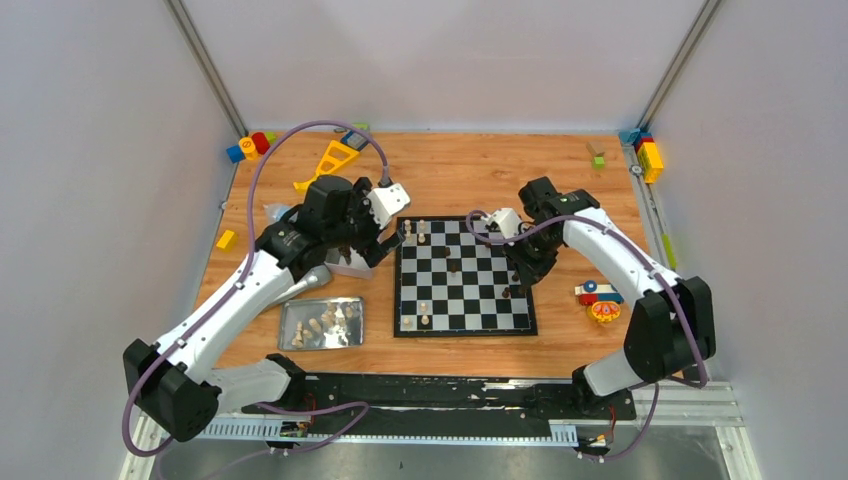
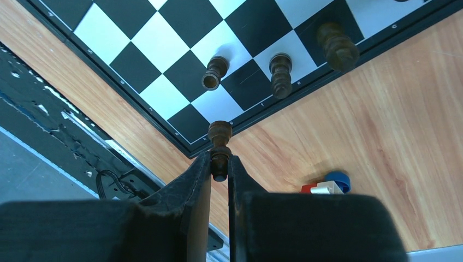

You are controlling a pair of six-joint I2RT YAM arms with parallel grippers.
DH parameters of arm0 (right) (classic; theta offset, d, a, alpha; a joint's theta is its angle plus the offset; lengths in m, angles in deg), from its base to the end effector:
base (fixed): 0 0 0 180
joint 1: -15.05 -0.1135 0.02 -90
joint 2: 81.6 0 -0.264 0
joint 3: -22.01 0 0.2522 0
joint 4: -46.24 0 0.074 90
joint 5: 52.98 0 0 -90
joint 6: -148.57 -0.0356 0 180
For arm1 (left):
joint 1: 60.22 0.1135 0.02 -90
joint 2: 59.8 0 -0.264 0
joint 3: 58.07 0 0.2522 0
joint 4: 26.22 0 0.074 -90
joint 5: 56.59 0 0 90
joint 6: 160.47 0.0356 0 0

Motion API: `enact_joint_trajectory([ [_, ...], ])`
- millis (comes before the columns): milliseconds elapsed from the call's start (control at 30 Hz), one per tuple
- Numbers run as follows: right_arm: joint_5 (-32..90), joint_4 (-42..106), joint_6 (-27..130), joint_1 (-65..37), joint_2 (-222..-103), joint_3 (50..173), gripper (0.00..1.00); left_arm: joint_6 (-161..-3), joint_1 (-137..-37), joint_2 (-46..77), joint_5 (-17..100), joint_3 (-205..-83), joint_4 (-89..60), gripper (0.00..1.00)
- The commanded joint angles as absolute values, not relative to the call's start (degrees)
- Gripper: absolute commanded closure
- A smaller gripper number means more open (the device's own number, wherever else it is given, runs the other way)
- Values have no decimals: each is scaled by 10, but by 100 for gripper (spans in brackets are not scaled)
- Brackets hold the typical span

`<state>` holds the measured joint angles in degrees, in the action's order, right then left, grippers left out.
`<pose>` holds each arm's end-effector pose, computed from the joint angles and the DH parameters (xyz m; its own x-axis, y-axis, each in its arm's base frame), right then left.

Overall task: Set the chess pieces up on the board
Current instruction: Place the chess piece on the chessboard.

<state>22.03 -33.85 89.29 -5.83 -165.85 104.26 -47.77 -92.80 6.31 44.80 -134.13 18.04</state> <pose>0.2401 0.1015 0.2600 -0.6027 -0.7581 -0.2492 -0.7973 0.5846 0.1499 0.2081 -0.1413 0.3371 -0.1814 0.5649 -0.8050 0.7971 0.5639 0.2161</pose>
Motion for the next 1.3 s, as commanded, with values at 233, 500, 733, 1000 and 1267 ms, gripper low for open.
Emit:
enact_joint_trajectory([
  [233, 278, -304, 866, -98, -1720, 1041, 100, -461, -927, 33, 429, -1331, 178, 0],
  [500, 298, -304, 859, -109, -1753, 1058, 100, -457, -927, 22, 427, -1325, 178, 0],
  [733, 302, -302, 853, -111, -1762, 1065, 100, -456, -926, 20, 429, -1322, 176, 0],
  [1000, 307, -296, 848, -114, -1764, 1065, 100, -459, -926, 16, 426, -1318, 173, 0],
  [1267, 310, -289, 846, -114, -1770, 1063, 100, -459, -927, 14, 426, -1317, 172, 0],
])
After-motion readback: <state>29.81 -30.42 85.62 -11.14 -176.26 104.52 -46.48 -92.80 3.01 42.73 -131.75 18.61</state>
